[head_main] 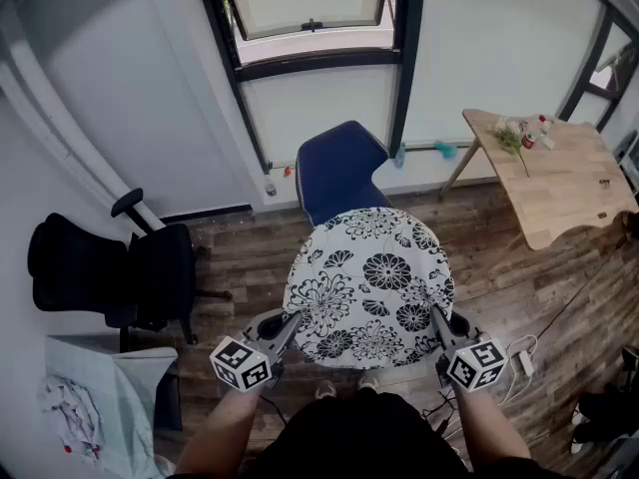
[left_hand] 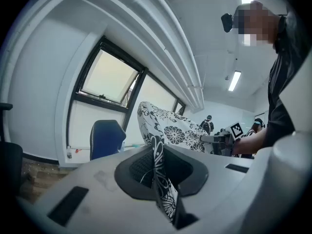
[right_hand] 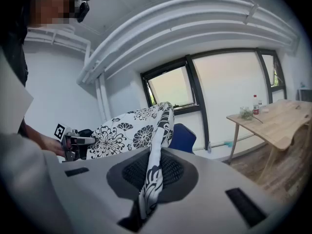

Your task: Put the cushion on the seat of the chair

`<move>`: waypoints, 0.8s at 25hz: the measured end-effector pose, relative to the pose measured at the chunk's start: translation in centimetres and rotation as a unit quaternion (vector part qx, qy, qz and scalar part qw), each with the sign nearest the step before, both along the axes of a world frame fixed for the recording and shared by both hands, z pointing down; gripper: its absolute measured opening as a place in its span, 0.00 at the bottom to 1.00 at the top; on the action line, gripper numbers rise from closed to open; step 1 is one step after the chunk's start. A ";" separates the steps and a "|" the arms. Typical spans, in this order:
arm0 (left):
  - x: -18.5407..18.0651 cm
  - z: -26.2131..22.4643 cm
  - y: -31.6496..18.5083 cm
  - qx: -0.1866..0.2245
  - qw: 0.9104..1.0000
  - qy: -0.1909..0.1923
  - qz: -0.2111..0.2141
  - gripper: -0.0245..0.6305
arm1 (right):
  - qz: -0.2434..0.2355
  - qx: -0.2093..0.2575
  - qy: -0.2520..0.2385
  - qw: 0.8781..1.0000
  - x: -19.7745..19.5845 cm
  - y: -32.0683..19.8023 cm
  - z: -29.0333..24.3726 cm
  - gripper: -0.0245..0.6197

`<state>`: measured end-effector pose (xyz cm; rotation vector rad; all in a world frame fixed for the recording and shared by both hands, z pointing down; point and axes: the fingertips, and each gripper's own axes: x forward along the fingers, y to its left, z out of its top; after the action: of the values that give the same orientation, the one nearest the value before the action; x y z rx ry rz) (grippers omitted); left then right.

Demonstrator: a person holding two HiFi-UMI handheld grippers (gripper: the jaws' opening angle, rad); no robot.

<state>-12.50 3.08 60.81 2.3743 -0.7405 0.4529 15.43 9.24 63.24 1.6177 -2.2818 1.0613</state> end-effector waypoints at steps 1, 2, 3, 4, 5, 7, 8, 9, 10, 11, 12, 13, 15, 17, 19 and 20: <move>0.0 0.0 0.0 0.000 1.000 -0.001 0.000 0.08 | -0.001 0.002 0.001 1.000 0.0 0.0 -0.1 0.09; 0.0 0.0 0.1 0.001 1.000 -0.001 -0.001 0.08 | -0.002 0.003 0.002 1.000 0.0 0.1 -0.1 0.09; 0.0 0.0 0.1 0.001 1.000 -0.002 -0.001 0.08 | -0.003 0.004 0.002 1.000 -0.1 0.1 -0.2 0.09; 0.0 0.0 0.0 0.001 1.000 -0.003 -0.003 0.08 | -0.003 0.005 0.002 1.000 -0.1 0.1 -0.2 0.09; 0.0 0.0 0.0 0.001 1.000 -0.004 -0.004 0.08 | -0.003 0.005 0.001 1.000 -0.1 0.2 -0.2 0.09; -0.1 0.0 -0.1 0.001 1.000 -0.008 -0.007 0.08 | -0.004 0.006 0.000 1.000 -0.2 0.3 -0.2 0.09; -0.1 0.0 -0.1 0.002 1.000 -0.009 -0.007 0.08 | -0.004 0.006 0.000 1.000 -0.2 0.4 -0.2 0.09; -0.1 0.0 -0.2 0.004 1.000 -0.010 -0.008 0.08 | -0.004 0.008 -0.002 1.000 -0.2 0.4 -0.1 0.09; -0.1 0.0 -0.2 0.005 1.000 -0.012 -0.009 0.08 | -0.003 0.011 -0.007 1.000 -0.2 0.4 -0.2 0.09; -0.1 0.1 -0.2 0.006 1.000 -0.013 -0.011 0.08 | -0.001 0.015 -0.014 1.000 -0.2 0.4 -0.2 0.09; -0.1 0.1 -0.1 0.007 1.000 -0.013 -0.014 0.08 | 0.002 0.018 -0.022 1.000 -0.1 0.4 -0.2 0.09; -0.1 0.2 -0.1 0.008 1.000 -0.014 -0.017 0.08 | 0.003 0.022 -0.028 0.999 -0.1 0.4 -0.2 0.09; -0.1 0.4 0.1 0.011 1.000 -0.015 -0.020 0.08 | -0.001 0.027 -0.032 0.999 -0.1 0.4 0.0 0.09; 0.0 0.4 0.4 0.017 0.999 -0.021 -0.018 0.08 | -0.011 0.029 -0.030 0.999 -0.1 0.3 0.2 0.09; 0.3 0.5 0.8 0.020 0.999 -0.026 -0.020 0.08 | -0.021 0.032 -0.026 0.999 0.3 0.0 0.5 0.09; 0.5 0.7 0.8 0.020 0.999 -0.028 -0.025 0.08 | -0.023 0.032 -0.025 0.999 0.6 -0.2 0.7 0.09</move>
<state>-12.02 3.90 61.46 2.3821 -0.8400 0.4894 16.03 9.05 63.96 1.5698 -2.3955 1.0399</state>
